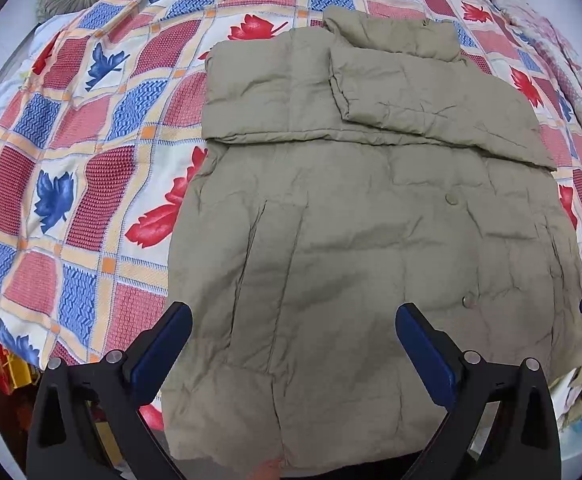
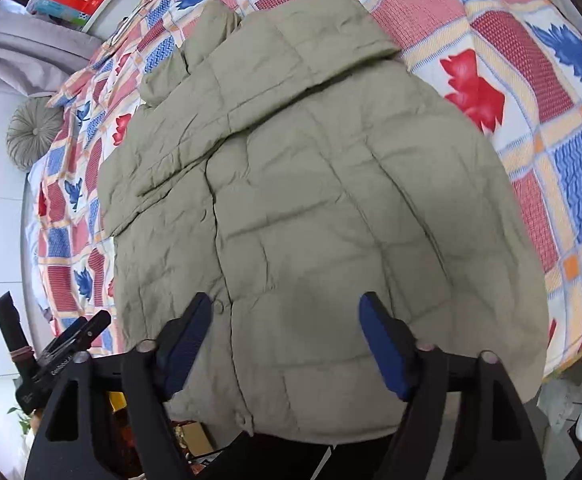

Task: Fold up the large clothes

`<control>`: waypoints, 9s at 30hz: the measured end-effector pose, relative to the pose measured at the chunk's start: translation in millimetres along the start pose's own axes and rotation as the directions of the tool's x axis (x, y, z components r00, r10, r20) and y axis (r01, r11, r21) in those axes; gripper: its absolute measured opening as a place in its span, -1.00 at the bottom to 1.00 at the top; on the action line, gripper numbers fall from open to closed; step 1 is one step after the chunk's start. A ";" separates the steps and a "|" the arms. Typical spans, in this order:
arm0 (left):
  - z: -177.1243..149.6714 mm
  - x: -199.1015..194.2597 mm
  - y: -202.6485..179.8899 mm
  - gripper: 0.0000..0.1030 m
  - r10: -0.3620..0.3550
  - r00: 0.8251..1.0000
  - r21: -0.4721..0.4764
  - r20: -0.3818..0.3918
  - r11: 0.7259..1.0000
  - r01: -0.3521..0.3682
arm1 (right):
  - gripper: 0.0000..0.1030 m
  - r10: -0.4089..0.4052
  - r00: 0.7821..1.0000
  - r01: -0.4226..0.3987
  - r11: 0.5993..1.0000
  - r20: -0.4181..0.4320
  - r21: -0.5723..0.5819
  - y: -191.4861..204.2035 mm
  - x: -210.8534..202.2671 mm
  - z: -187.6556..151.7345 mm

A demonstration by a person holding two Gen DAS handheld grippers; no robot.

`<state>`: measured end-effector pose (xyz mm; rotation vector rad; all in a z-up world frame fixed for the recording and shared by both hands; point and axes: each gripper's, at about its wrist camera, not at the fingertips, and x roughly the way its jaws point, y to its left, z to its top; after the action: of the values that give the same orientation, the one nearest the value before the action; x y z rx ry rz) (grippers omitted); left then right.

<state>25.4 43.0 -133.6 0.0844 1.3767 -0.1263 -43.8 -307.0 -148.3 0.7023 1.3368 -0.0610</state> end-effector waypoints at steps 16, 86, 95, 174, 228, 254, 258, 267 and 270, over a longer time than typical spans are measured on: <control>-74.7 22.0 49.5 0.98 -0.360 0.919 -0.234 -0.162 0.918 0.319 | 0.99 0.268 0.963 -0.236 0.905 -0.042 0.354 -90.1 -7.9 -55.2; 27.9 -30.6 77.3 -0.67 -0.509 0.836 -0.228 0.204 0.806 0.546 | -0.77 0.369 0.926 -0.377 0.913 0.078 0.152 -21.2 -24.3 31.0; 156.1 -44.3 69.8 -0.67 -0.436 0.827 -0.156 0.356 0.844 0.512 | -0.77 0.340 0.931 -0.328 0.939 0.130 -0.105 50.0 -50.3 140.0; 307.1 138.0 21.7 -0.28 0.062 0.955 -0.097 0.291 0.995 -0.035 | -0.57 -0.078 0.960 0.165 0.933 0.270 -0.319 72.1 99.4 304.9; 118.3 60.2 52.3 0.98 -0.038 0.993 -0.249 0.114 0.966 0.066 | 0.09 -0.020 0.980 0.016 1.000 0.196 0.025 -0.4 29.6 121.6; 103.6 105.3 71.2 0.98 -0.270 0.957 -0.395 0.111 0.871 0.291 | 1.00 0.253 0.948 -0.297 0.922 0.192 0.251 -35.3 76.1 106.8; 103.2 122.3 82.2 0.98 -0.311 0.946 -0.476 0.094 0.820 0.317 | 1.00 0.290 0.940 -0.332 0.897 0.178 0.293 -42.6 85.0 111.5; 118.3 142.7 82.7 0.98 -0.480 0.859 -0.512 0.175 0.701 0.496 | 1.00 0.368 0.909 -0.415 0.854 0.197 0.315 -48.9 95.4 131.1; 132.6 146.7 80.0 0.98 -0.479 0.855 -0.514 0.197 0.693 0.506 | 1.00 0.397 0.895 -0.444 0.836 0.203 0.323 -47.2 101.9 140.8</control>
<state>193.0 98.5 -253.3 -0.7872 1.3099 -0.1747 84.6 -379.3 -251.9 1.2781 1.0274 0.0043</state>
